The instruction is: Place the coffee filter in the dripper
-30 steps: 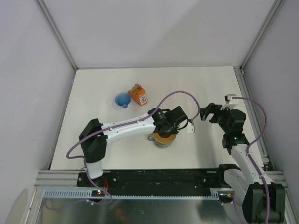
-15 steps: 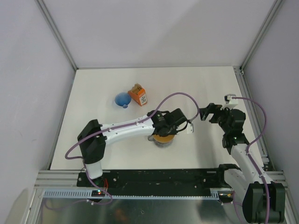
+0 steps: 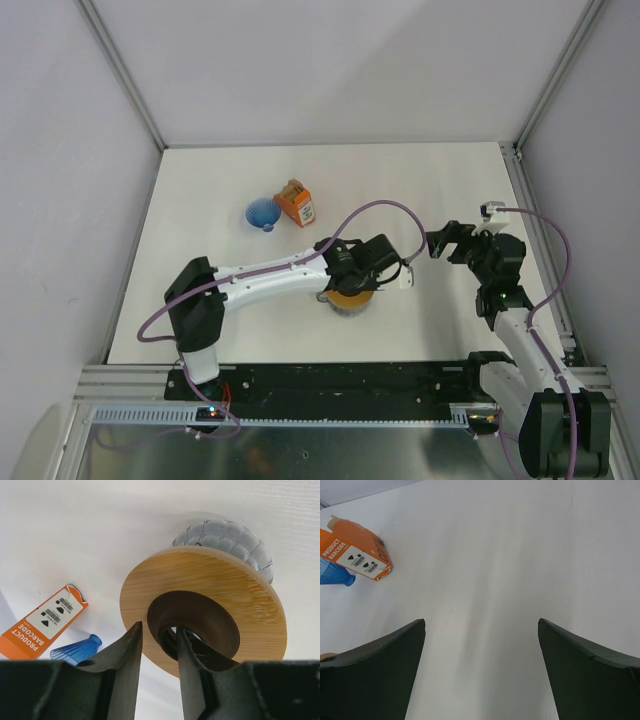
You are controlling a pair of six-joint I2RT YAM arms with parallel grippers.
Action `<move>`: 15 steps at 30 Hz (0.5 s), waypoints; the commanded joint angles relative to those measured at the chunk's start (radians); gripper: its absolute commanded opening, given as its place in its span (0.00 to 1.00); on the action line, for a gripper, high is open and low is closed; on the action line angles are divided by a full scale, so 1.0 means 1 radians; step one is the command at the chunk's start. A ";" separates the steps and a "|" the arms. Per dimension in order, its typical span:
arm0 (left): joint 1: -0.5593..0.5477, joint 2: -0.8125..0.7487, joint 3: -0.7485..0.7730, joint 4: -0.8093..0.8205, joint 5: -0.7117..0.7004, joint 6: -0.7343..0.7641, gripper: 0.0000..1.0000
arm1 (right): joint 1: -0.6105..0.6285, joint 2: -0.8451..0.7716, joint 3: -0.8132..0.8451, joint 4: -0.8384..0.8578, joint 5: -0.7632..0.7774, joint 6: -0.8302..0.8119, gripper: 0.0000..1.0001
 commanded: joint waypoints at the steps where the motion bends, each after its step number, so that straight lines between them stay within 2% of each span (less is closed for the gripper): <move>1: -0.008 -0.067 0.022 0.002 -0.026 0.014 0.40 | -0.002 0.001 0.041 0.029 -0.007 -0.004 0.99; 4: -0.006 -0.086 0.033 0.002 -0.032 0.022 0.44 | -0.002 0.000 0.041 0.028 -0.007 -0.005 0.99; 15: 0.009 -0.141 0.061 0.002 -0.040 0.027 0.50 | -0.002 -0.009 0.041 0.019 -0.007 -0.004 0.99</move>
